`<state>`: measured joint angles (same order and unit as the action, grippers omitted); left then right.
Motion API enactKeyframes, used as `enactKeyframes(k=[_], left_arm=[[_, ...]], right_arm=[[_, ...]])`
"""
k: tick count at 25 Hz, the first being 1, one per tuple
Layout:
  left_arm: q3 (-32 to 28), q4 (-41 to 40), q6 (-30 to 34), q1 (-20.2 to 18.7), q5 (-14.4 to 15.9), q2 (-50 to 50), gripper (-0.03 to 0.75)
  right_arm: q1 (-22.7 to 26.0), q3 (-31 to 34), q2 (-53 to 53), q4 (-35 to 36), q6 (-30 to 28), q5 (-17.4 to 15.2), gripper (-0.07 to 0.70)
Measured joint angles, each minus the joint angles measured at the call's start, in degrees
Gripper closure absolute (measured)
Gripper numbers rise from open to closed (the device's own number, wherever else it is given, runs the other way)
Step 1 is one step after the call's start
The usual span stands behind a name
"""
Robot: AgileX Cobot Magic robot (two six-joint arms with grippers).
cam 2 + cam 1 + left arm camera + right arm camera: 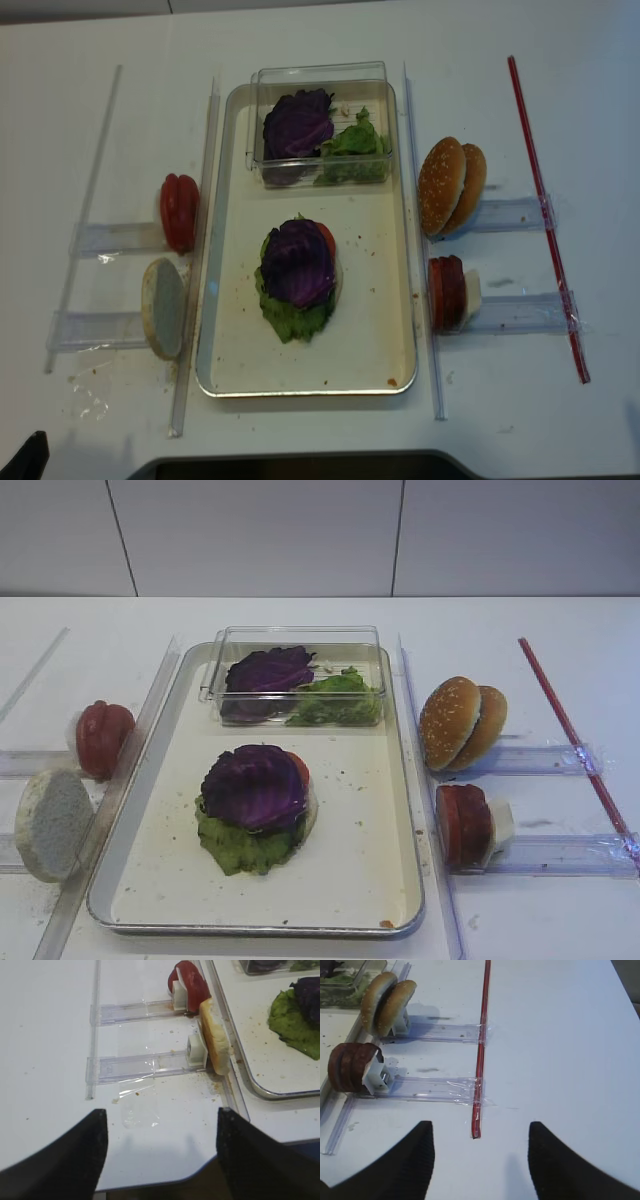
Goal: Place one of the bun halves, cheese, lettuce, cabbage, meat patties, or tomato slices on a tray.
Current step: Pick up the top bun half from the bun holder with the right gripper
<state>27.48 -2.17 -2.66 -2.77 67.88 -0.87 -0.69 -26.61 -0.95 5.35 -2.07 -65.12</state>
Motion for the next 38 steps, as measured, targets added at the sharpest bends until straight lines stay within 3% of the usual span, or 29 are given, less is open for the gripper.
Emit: enactKeyframes(k=[17,23,33,38], left_arm=[[0.0,0.0,0.0,0.0,0.0,0.0,0.286],[0.0,0.0,0.0,0.0,0.0,0.0,0.286],[0.0,0.0,0.0,0.0,0.0,0.0,0.287],[0.0,0.0,0.0,0.0,0.0,0.0,0.287]], right_arm=[[0.0,0.0,0.0,0.1,0.0,0.2,0.174],[0.0,-1.5,0.7,0.2,0.0,2.8,0.111],[0.0,-2.0,6.5,1.0,0.0,7.1,0.106],[0.0,-5.5,9.5,1.4,-0.1,8.2,0.106]])
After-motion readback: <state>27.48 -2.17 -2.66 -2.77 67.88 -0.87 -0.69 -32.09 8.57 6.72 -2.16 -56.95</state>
